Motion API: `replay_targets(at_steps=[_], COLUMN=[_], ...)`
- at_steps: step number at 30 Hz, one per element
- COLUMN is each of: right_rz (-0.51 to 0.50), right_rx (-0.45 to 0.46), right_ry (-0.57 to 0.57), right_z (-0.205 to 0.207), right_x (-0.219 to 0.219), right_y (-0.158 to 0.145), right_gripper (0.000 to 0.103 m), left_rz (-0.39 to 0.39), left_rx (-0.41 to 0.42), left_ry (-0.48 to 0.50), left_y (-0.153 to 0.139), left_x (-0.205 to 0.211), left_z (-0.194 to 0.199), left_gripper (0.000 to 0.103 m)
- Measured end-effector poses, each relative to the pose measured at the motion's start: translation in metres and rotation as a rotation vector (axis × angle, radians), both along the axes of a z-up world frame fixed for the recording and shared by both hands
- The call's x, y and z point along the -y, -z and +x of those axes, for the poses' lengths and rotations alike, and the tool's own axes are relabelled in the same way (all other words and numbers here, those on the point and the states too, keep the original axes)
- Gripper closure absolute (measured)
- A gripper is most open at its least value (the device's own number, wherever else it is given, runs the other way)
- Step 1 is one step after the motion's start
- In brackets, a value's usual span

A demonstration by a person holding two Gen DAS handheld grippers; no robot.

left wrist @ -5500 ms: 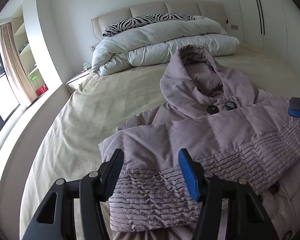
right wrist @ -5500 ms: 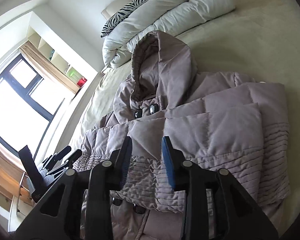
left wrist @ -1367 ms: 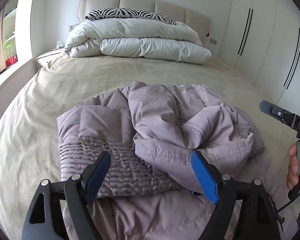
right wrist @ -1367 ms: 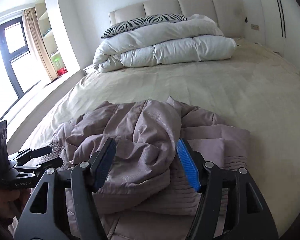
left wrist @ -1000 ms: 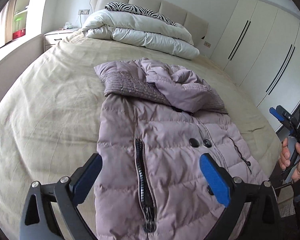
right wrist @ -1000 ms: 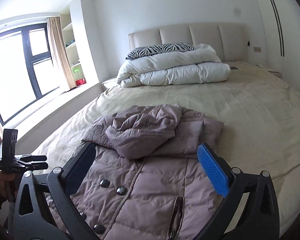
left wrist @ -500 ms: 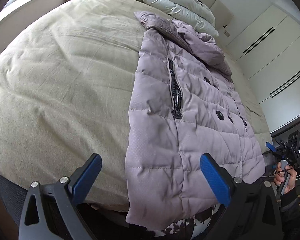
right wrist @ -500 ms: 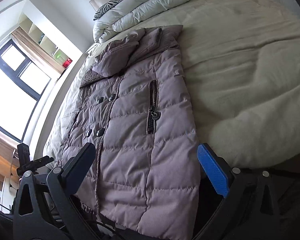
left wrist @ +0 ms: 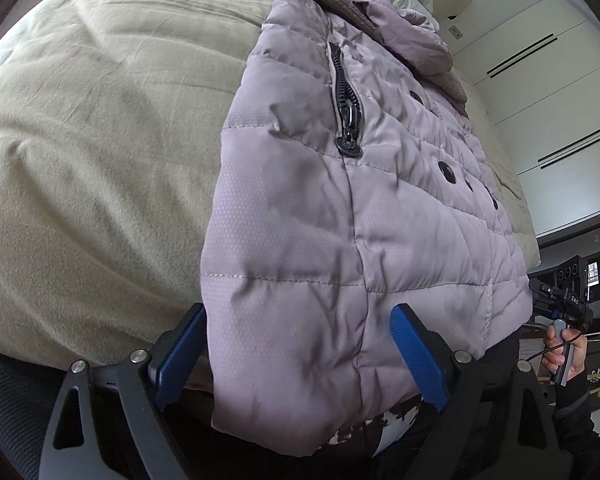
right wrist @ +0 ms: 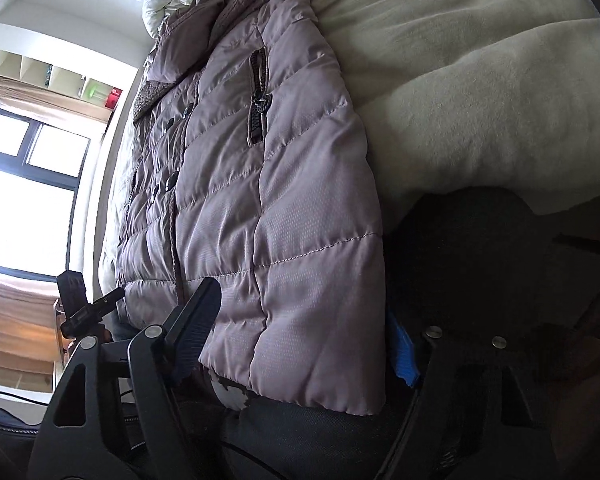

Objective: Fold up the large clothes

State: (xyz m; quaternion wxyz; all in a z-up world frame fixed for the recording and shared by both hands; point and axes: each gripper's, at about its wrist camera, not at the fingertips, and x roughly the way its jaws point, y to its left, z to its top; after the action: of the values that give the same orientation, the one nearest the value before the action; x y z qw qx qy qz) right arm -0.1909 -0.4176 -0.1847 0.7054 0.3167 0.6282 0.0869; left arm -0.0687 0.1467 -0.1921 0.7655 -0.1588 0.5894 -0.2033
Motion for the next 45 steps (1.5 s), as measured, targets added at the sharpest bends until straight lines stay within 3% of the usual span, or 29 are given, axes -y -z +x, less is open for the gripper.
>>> replay_targets(at_steps=[6,8,9,11,13,16,18,29,33,35,39,45], right_rz=[0.046,0.044,0.041,0.037,0.020,-0.017,-0.040,-0.062,-0.016,0.024,0.104,0.119], right_rx=[-0.008,-0.016,-0.018,-0.011,0.003,0.046,0.074,0.183,0.198,0.218,0.282,0.443], right_ry=[0.017,0.019,0.016,0.012,0.004,-0.017,-0.033,-0.078,-0.078,-0.061,-0.013,0.058], right_z=[-0.004,-0.003,-0.003,-0.004,-0.003,-0.005,-0.004,-0.013,-0.017,-0.015,0.004,0.070], right_x=[0.011,0.013,0.014,0.013,0.009,0.003,-0.002,-0.019,-0.017,-0.011,-0.004,0.003], right_y=[0.006,0.009,0.010,0.010,0.006,-0.003,-0.013,-0.060,-0.074,-0.080,-0.095,-0.134], right_gripper=[0.052,0.064,0.070,0.071,0.076,0.087,0.091,0.096,0.097,0.097,0.097,0.097], left_rz=[-0.050,-0.068,-0.072,-0.078,-0.076,-0.063,-0.065,-0.103,-0.111,-0.168,-0.359,-0.576], left_rx=[-0.040,-0.050,-0.054,-0.051,-0.033,0.010,0.038,0.155,0.134,0.130,0.174,0.294], left_ry=[-0.005,-0.007,-0.009,-0.001,0.016,0.026,0.025,0.026,0.066,0.063,-0.011,-0.098], left_y=[0.003,0.004,0.006,0.006,0.003,-0.007,-0.015,-0.061,-0.066,-0.069,-0.091,-0.137], left_x=[-0.009,-0.009,-0.009,-0.007,-0.003,0.000,0.000,-0.009,-0.008,-0.012,-0.029,-0.035], left_z=[-0.003,-0.004,-0.005,-0.006,-0.007,-0.010,-0.013,-0.039,-0.047,-0.047,-0.021,0.052], left_gripper=[0.029,0.034,0.038,0.049,0.067,0.084,0.088,0.095,0.095,0.095,0.095,0.095])
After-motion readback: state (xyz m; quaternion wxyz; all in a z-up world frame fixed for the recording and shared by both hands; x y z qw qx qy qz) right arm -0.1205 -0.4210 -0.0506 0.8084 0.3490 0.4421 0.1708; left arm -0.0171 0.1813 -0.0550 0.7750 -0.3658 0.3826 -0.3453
